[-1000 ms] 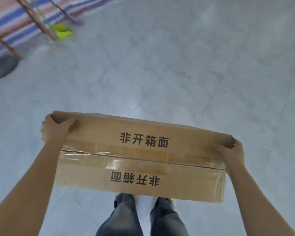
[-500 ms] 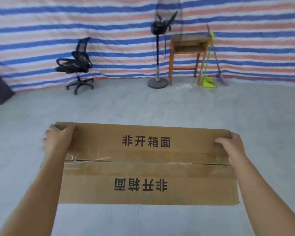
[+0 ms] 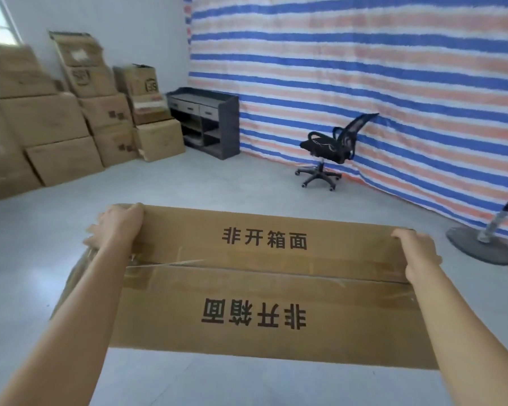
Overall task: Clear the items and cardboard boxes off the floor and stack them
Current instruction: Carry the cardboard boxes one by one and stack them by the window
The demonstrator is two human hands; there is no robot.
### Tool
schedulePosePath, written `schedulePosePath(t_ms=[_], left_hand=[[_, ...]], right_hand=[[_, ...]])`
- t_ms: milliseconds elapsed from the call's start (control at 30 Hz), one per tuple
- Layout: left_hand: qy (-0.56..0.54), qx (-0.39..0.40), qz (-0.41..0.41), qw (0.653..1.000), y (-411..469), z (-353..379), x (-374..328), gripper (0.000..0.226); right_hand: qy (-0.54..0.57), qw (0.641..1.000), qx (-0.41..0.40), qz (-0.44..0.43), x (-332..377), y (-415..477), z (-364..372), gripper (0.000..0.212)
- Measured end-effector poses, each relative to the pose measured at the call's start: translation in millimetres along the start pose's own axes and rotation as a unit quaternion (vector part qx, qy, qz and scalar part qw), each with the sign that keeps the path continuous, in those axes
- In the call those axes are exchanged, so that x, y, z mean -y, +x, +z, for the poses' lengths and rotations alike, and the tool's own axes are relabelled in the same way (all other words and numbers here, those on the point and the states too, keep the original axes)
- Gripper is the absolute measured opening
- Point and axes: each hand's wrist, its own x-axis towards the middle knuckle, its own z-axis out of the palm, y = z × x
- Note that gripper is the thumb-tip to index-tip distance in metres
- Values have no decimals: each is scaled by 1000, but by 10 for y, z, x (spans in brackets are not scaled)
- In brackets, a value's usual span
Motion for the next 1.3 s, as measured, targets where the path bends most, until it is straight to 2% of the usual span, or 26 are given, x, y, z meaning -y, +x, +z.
schedulePosePath(t_ms=[267, 467, 633, 867, 1000, 1300], left_hand=[[-52, -86, -115, 988, 836, 1, -249, 58], [-118, -174, -195, 958, 1347, -68, -54, 62], [-111, -217, -257, 935, 1890, -113, 210, 62], [-102, -187, -297, 931, 3066, -46, 511, 61], [-115, -166, -304, 931, 3858, 33, 497, 59], [-74, -105, -259, 957, 5368, 587, -214, 60]], right_hand=[[-63, 987, 141, -53, 842, 812, 1641, 51], [-90, 965, 224, -106, 1445, 1097, 2928, 57], [-110, 941, 285, -143, 1791, 1000, 4125, 51], [-190, 926, 284, -163, 2073, 769, 5625, 40], [-217, 928, 260, -154, 2270, 823, 6322, 39], [-226, 951, 187, -100, 2475, 1547, 7261, 42]])
